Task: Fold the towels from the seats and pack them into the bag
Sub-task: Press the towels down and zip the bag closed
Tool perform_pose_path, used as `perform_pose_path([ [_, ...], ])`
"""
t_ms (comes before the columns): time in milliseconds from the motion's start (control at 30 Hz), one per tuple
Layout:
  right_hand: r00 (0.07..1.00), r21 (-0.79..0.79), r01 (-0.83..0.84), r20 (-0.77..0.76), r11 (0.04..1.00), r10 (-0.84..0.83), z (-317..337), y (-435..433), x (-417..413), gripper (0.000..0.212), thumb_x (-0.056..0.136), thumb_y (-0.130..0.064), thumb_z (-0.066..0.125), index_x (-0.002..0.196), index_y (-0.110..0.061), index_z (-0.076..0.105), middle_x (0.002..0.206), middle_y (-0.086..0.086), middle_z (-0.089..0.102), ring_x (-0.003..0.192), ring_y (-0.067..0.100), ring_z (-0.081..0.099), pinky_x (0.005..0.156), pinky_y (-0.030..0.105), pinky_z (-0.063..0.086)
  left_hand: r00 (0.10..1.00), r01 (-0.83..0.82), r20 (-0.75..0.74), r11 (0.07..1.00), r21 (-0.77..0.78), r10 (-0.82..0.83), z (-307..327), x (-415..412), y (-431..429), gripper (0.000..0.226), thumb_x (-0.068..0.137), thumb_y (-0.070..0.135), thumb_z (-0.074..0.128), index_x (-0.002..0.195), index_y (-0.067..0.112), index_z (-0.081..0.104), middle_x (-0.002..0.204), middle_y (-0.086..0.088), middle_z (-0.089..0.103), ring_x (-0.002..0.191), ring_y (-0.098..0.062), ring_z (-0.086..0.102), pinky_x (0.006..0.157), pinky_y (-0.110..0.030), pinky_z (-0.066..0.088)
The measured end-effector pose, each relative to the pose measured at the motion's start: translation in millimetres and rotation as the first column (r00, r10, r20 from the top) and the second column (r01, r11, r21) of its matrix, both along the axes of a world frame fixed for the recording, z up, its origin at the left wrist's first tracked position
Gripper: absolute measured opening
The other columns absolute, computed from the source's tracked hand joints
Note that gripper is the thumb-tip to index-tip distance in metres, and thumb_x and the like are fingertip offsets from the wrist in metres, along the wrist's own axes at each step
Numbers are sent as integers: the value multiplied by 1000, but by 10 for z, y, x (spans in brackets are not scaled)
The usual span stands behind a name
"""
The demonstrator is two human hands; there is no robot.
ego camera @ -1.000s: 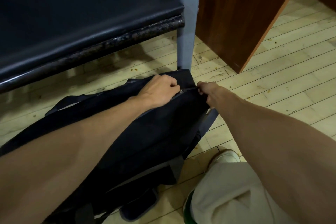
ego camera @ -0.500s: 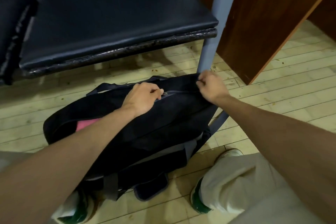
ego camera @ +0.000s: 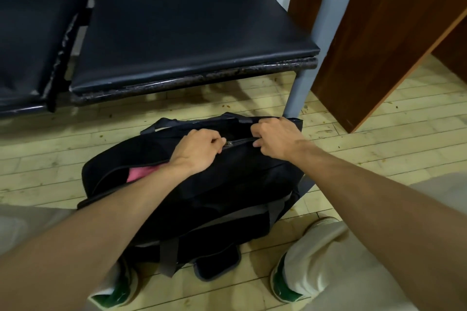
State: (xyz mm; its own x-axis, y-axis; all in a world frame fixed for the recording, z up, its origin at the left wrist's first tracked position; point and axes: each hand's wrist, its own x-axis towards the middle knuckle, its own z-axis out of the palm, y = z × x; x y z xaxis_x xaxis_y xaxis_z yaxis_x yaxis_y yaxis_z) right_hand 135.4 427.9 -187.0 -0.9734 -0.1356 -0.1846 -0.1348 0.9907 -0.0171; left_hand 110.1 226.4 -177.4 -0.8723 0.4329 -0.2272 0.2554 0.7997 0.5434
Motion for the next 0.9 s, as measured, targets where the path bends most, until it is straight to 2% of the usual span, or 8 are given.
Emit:
perform_pose_path([
  [100,994,77,48,95,996,-55,126,-105,7,12,93,-23,52,85,-20,44,105,8,59,104,31,58,78,36,37,999,19,-45,994,-108,-24,112,20,-393,35,100,36,43,77,21,64,59,4,54,56,-13,51,61,-31,40],
  [167,987,187,38,148,982,-66,221,-249,-14,3,92,-22,51,94,-19,51,111,10,58,108,31,57,94,42,36,999,5,-35,989,-150,-11,160,41,-675,35,100,38,44,75,22,63,58,3,54,53,-13,49,54,-30,34],
  [267,968,325,79,201,942,-151,367,-459,-24,31,96,-25,49,124,-15,55,125,10,55,118,29,53,108,44,27,1000,-21,-15,979,-201,18,184,39,-1105,37,99,42,44,71,24,60,60,3,55,57,-14,52,54,-29,34],
  [400,953,451,45,248,891,-173,503,-755,-16,34,96,-25,50,129,-16,52,127,6,55,118,27,53,103,42,34,997,-50,47,973,-224,62,183,47,-1542,36,99,44,42,71,26,57,65,4,55,67,-14,55,68,-33,44],
  [467,956,376,-88,291,922,-28,546,-1125,-93,31,97,-26,50,126,-16,54,123,7,57,112,27,56,95,40,39,993,-93,48,972,-215,106,149,72,-1677,37,99,44,42,71,25,56,69,3,57,71,-15,56,71,-34,44],
  [600,904,-25,-338,270,941,332,511,-1997,-256,40,95,-39,57,128,-17,53,126,5,56,115,25,53,95,40,41,980,-195,12,966,-172,200,103,93,-1825,39,98,44,42,66,26,54,71,4,59,74,-19,57,69,-34,43],
  [733,902,10,-388,209,922,377,392,-2387,-285,28,93,-32,62,111,-13,52,116,9,57,103,28,55,84,37,40,948,-314,0,937,-157,318,67,149,-1991,39,98,42,42,63,28,51,71,6,56,79,-20,57,72,-34,45],
  [900,918,23,-300,278,954,282,402,-2384,-356,9,96,-16,54,97,-17,45,104,9,53,86,24,48,71,35,40,909,-408,45,907,-105,414,130,129,-2363,34,99,36,46,73,20,61,74,0,62,74,-17,58,65,-29,42],
])
